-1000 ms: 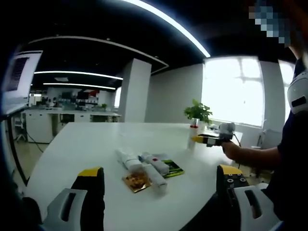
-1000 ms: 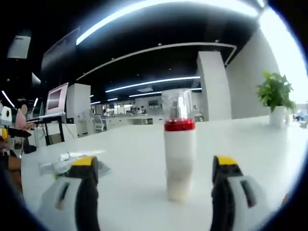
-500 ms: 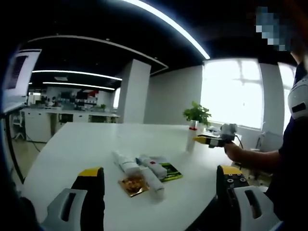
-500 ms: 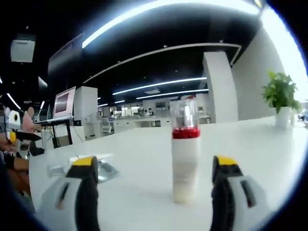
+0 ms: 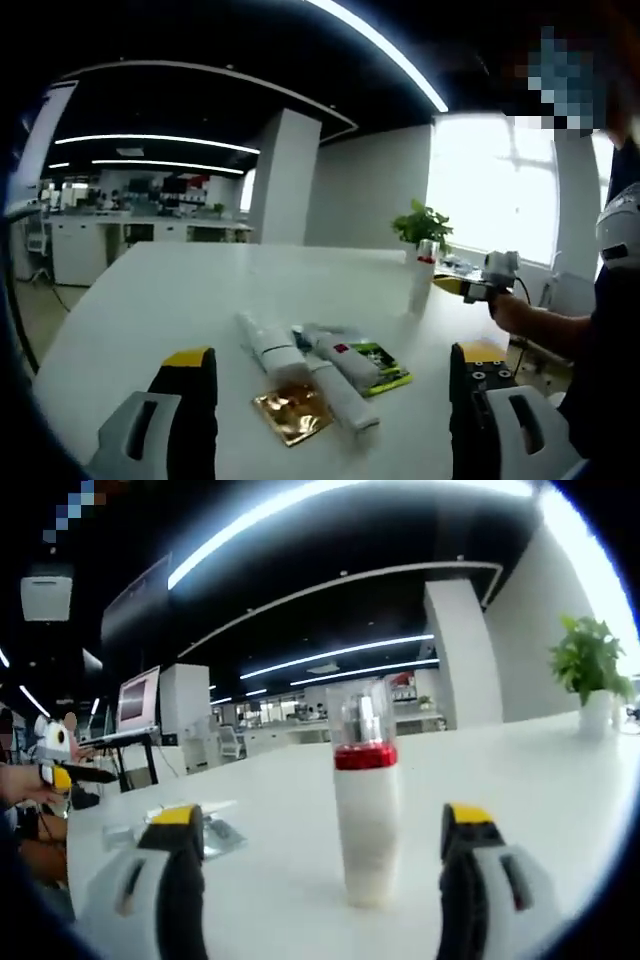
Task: Arrange the skincare products in the storage area until every visible bottle or jar stands upright without overlapping.
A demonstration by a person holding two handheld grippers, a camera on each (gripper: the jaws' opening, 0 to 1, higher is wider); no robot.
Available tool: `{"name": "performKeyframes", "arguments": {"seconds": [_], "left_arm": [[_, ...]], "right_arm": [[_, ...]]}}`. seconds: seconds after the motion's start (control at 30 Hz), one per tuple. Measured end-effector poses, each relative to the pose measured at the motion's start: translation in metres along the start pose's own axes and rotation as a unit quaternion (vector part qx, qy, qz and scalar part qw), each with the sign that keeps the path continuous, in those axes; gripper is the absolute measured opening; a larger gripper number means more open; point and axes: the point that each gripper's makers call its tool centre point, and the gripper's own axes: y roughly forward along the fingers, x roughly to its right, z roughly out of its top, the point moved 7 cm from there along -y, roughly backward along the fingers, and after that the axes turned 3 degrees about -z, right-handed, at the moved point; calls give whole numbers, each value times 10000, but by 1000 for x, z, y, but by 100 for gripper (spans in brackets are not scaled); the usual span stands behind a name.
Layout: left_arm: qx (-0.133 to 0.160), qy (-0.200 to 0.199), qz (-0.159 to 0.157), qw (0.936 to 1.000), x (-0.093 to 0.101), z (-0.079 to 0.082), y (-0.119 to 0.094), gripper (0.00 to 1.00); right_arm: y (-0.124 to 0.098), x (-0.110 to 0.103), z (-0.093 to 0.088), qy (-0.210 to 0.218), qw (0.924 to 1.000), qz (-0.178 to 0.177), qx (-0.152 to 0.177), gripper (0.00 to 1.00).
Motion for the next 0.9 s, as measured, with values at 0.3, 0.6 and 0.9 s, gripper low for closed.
{"name": "performKeyframes", "arguments": {"seconds": [0.3,0.6,0.9], "left_arm": [[-172,88,3,9998,-12,7,25,99],[-185,253,-7,9995,-20,20,37,98],[-135,61,-6,9999,-34,17,46,95]], "right_arm": [[9,3,-10,25,9999,-19,-127,100],[12,0,-4,-81,9998,-124,-127,100],[7,-11,-4,-237,9991,-300,-207,100]]}}
